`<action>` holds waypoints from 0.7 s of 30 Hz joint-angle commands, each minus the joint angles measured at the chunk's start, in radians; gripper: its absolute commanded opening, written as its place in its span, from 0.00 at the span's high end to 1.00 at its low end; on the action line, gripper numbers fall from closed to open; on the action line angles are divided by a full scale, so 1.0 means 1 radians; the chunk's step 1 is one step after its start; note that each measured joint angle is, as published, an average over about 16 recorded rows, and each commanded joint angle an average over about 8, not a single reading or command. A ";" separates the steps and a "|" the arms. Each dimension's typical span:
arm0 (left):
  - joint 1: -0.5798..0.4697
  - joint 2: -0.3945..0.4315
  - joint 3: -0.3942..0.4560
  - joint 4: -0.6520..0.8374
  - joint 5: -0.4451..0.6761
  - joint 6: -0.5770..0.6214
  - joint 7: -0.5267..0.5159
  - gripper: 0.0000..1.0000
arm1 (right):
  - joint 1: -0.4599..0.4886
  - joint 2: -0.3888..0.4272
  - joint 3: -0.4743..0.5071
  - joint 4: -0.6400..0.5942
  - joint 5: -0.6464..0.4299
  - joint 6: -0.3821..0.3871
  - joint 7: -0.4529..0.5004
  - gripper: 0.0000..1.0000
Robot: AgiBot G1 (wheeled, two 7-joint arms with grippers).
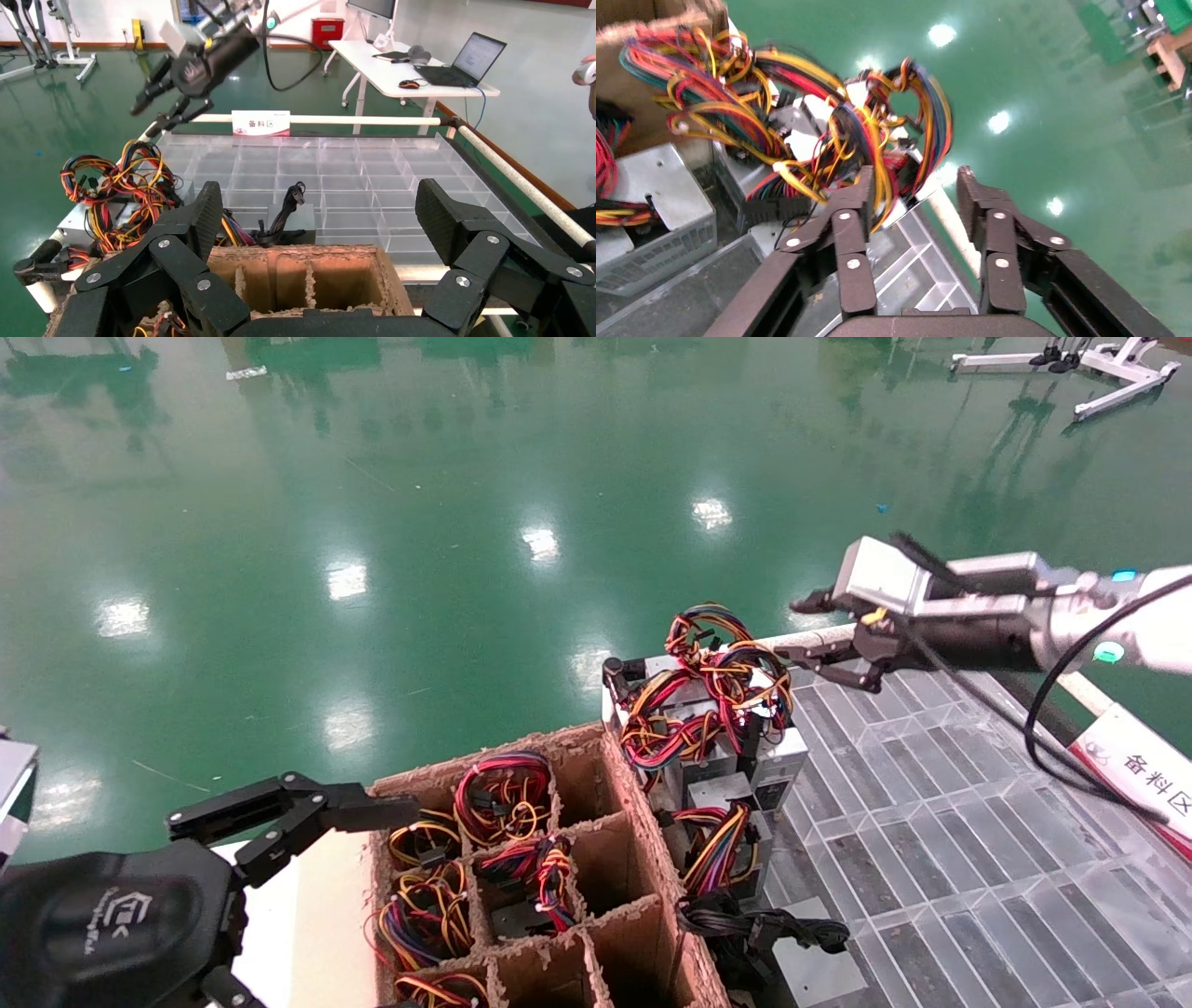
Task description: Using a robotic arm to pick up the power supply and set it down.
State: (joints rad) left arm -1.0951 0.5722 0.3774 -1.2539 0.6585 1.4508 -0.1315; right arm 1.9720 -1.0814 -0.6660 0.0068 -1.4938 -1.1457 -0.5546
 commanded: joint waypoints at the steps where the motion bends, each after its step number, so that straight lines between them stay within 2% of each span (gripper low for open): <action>1: 0.000 0.000 0.000 0.000 0.000 0.000 0.000 0.00 | 0.017 0.002 -0.004 0.002 -0.006 -0.013 0.010 0.00; 11: 0.000 0.000 0.000 0.000 0.000 0.000 0.000 0.00 | -0.003 0.018 0.005 0.045 0.014 -0.032 0.038 0.00; 21: 0.000 0.000 0.000 0.000 0.000 0.000 0.000 0.00 | -0.150 0.092 0.067 0.246 0.136 -0.084 0.153 0.00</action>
State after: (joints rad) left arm -1.0951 0.5721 0.3775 -1.2535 0.6583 1.4505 -0.1314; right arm 1.8224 -0.9891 -0.5988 0.2529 -1.3574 -1.2297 -0.4018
